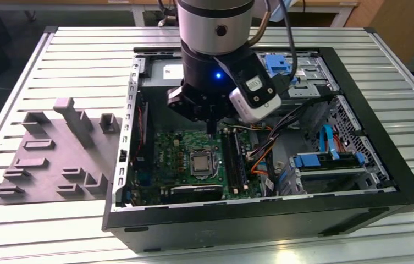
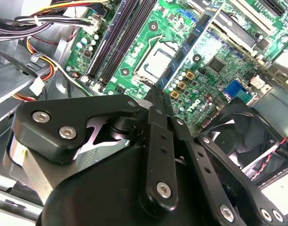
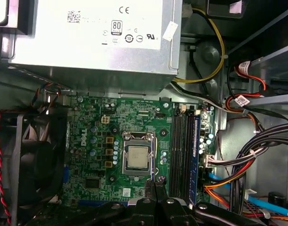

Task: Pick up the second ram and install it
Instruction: 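Insert the second ram into the second slot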

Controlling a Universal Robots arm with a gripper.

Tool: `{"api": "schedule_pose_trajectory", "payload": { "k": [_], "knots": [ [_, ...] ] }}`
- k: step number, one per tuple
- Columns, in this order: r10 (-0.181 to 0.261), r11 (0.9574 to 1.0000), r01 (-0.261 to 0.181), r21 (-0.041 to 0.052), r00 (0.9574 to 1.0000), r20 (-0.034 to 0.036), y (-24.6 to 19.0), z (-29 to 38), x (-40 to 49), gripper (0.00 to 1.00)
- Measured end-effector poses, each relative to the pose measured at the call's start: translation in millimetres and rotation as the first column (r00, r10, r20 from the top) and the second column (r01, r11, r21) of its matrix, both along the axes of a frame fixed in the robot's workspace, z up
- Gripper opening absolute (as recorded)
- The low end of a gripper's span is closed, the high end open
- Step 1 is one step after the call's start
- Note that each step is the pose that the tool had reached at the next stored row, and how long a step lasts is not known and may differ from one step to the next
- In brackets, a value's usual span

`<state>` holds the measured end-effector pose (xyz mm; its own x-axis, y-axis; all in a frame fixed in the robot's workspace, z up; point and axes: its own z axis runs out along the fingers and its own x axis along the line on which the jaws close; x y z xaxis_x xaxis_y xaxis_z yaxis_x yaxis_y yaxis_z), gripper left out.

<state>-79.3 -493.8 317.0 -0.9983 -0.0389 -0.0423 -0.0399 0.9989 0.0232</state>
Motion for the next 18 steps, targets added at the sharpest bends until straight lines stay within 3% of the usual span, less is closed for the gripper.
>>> {"api": "schedule_pose_trajectory", "payload": {
  "k": [18],
  "knots": [
    [0.000, 1.0000, 0.000, -0.0001, 1.0000, 0.0000, 0.0, -1.1, 8.2, 0.11]
  ]
}}
